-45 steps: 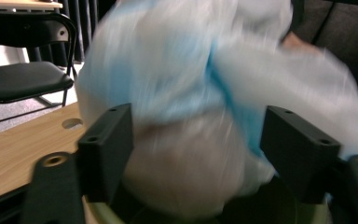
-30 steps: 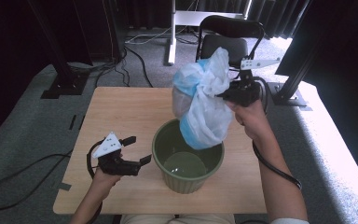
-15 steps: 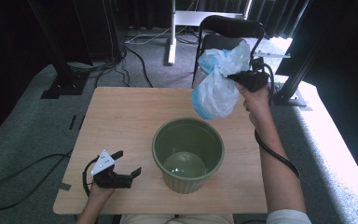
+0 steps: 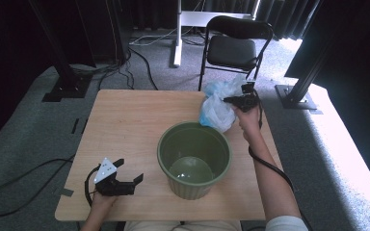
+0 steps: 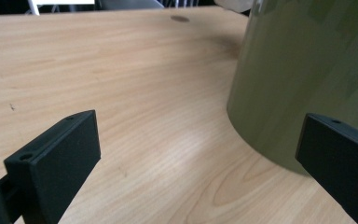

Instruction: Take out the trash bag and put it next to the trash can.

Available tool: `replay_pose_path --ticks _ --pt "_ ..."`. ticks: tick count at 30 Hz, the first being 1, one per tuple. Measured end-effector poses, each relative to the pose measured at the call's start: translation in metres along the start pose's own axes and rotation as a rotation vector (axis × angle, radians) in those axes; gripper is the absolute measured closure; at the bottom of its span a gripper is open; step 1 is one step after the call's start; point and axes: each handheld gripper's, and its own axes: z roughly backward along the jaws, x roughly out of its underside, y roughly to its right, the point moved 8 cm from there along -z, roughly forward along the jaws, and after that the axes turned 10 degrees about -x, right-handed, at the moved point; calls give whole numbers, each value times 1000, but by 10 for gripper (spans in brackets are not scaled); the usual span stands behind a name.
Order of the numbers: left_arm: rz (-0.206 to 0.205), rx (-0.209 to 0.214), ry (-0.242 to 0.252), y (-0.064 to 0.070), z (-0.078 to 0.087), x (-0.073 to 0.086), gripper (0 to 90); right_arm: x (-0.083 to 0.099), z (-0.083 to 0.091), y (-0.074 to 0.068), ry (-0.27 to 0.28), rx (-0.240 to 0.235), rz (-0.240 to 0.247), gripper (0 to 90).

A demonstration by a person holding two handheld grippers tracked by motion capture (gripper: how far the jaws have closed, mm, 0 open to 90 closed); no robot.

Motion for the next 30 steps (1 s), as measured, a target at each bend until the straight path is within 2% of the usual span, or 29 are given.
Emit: replay_pose_path --ticks 1,3,7,9,12,13,15,16,19,25,30 --pt "-10 -9 -10 0 0 2 2 5 -5 4 -17 20 -5 869" --pt "-16 -6 -9 0 1 4 2 16 -15 17 -54 98 -6 868" --pt "-15 -6 -22 -1 1 7 2 29 -26 33 -73 128 -44 868" --pt "-18 -5 -29 0 0 9 2 37 -30 43 -87 162 -58 868" --pt "-26 -1 -37 1 -1 10 2 45 -34 53 -98 167 -93 843" --pt "-25 -1 -39 1 -1 10 2 47 -35 54 -102 162 -104 798" --pt "-28 2 -45 2 -1 11 2 51 -38 55 -122 151 -124 655" --pt "-25 2 -46 2 -2 11 2 52 -38 54 -128 147 -128 614" --pt "-13 4 -47 1 -2 11 2 52 -37 50 -157 153 -113 461" --pt "-1 4 -45 0 -2 11 2 56 -30 45 -190 171 -81 303" --pt "5 -5 -46 -2 -2 12 2 57 -26 41 -193 170 -66 231"
